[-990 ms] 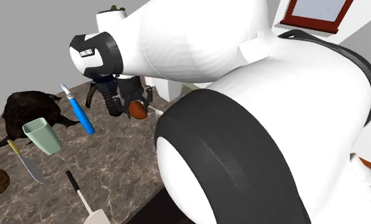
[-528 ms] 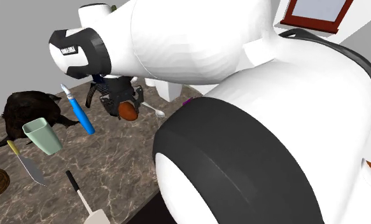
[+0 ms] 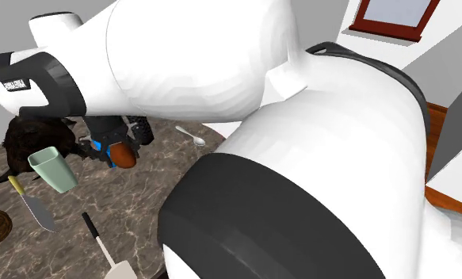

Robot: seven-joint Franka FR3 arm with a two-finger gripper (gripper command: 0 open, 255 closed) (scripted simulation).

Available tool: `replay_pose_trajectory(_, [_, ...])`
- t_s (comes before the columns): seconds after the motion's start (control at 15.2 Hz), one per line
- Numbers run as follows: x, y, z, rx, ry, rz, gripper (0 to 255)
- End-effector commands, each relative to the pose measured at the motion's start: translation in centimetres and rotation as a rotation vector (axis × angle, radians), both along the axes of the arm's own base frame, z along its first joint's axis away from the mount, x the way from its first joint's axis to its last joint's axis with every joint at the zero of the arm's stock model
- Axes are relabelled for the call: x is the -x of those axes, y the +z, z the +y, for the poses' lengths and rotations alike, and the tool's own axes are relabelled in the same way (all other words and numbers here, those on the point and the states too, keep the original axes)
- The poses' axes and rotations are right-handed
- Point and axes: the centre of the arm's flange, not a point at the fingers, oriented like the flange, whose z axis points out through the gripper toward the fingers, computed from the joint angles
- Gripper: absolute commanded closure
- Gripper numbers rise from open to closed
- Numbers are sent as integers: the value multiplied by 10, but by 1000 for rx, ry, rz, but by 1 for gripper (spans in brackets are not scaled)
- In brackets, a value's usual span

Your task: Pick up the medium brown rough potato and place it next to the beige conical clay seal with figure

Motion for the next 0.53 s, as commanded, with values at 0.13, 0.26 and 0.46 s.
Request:
replay_pose_trajectory(0.13, [2,0,54,0,-2,0,255])
replay_pose_trajectory(0.26, [3,0,80,0,-2,0,255])
replay_pose_trajectory(0.46, [4,0,120,0,-2,0,255])
